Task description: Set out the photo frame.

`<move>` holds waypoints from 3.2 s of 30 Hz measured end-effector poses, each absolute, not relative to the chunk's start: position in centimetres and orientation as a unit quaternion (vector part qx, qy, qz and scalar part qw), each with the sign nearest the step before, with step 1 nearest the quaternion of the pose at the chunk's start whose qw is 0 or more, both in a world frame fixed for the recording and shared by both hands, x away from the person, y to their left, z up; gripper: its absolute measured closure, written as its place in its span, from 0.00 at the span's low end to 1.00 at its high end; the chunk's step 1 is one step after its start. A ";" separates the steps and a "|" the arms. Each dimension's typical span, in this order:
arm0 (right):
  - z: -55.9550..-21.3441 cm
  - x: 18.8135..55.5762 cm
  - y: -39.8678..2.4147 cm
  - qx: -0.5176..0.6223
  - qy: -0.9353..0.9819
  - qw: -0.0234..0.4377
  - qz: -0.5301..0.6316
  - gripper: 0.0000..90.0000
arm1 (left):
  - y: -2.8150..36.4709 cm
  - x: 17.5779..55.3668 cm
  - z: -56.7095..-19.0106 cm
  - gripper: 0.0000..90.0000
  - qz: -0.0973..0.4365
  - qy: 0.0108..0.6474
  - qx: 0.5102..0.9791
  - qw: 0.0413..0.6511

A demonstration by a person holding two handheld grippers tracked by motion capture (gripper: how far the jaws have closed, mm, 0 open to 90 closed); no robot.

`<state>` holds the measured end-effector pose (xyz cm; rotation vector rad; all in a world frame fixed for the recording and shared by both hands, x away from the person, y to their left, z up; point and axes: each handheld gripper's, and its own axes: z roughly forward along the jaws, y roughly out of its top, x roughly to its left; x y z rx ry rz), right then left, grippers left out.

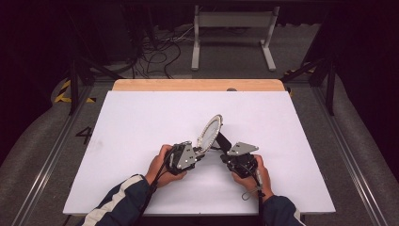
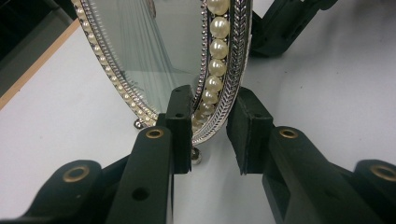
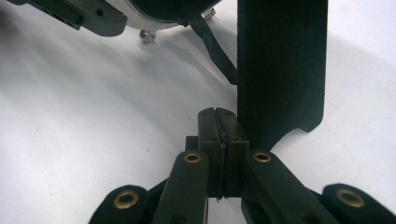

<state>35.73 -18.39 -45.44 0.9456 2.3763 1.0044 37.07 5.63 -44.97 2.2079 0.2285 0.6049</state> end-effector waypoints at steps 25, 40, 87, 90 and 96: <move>-45.9 37.2 -19.8 0.374 0.832 0.203 0.356 0.97 | 5.2 37.3 -45.2 0.80 0.212 0.081 0.881 0.416; -45.0 36.0 -19.4 0.375 0.828 0.202 0.366 0.88 | 8.9 36.5 -43.7 0.76 0.200 0.091 0.870 0.443; -44.5 36.0 -13.5 0.455 0.714 0.228 0.480 0.54 | 17.4 33.1 -45.8 0.23 0.192 0.221 0.867 0.403; -44.5 36.1 -13.7 0.451 0.715 0.224 0.485 0.57 | 17.3 33.2 -45.9 0.23 0.193 0.217 0.870 0.398; -44.4 35.8 -13.7 0.423 0.733 0.222 0.484 0.69 | 17.1 33.3 -46.1 0.23 0.193 0.213 0.874 0.391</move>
